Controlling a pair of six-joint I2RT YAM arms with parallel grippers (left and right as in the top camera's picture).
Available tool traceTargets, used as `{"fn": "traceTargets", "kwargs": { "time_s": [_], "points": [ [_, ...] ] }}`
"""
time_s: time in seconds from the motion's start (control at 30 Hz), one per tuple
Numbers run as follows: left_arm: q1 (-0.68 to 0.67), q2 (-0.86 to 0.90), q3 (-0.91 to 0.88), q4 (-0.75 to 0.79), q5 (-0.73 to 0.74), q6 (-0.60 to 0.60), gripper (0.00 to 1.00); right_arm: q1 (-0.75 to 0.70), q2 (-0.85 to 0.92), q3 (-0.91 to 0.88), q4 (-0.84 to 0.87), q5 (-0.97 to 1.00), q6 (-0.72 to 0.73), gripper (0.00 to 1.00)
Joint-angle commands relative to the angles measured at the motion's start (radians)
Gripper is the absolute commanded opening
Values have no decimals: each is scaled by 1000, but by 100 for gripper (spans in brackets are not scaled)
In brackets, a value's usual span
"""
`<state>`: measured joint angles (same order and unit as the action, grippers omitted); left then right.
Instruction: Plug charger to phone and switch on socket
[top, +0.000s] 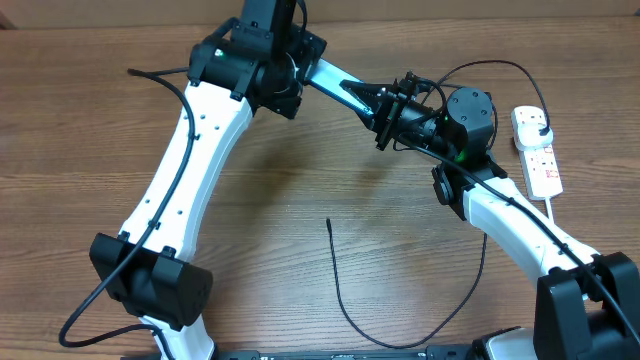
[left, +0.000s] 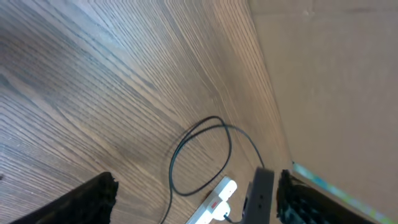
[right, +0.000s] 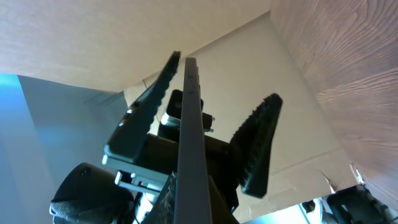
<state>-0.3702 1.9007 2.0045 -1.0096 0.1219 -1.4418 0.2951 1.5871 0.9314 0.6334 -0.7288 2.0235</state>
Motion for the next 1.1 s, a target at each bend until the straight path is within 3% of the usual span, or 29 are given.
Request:
{"fn": "traceTargets", "kwargs": {
  "time_s": [0.0, 0.03, 0.2, 0.33, 0.53, 0.63, 0.9, 1.07],
  "points": [
    [4, 9, 6, -2, -21, -2, 66, 1, -12, 24, 9, -5, 138, 4],
    [4, 8, 6, -2, -21, -3, 61, 1, -12, 24, 9, -5, 138, 4],
    [3, 8, 6, -2, 6, -3, 58, 1, -12, 24, 9, -5, 138, 4],
    [3, 8, 6, -3, 10, -2, 45, 1, -12, 24, 9, -5, 138, 4],
    [3, 8, 6, -2, 37, -2, 39, 1, -12, 24, 8, -5, 138, 4],
    [3, 8, 7, -2, 46, 5, 51, 0, -12, 24, -21, -3, 138, 4],
    [3, 8, 6, 5, 57, 32, 48, -1, -12, 24, -101, 33, 138, 4],
    [27, 8, 7, 32, 213, 73, 75, -5, -12, 24, -101, 40, 138, 4]
  ]
}}
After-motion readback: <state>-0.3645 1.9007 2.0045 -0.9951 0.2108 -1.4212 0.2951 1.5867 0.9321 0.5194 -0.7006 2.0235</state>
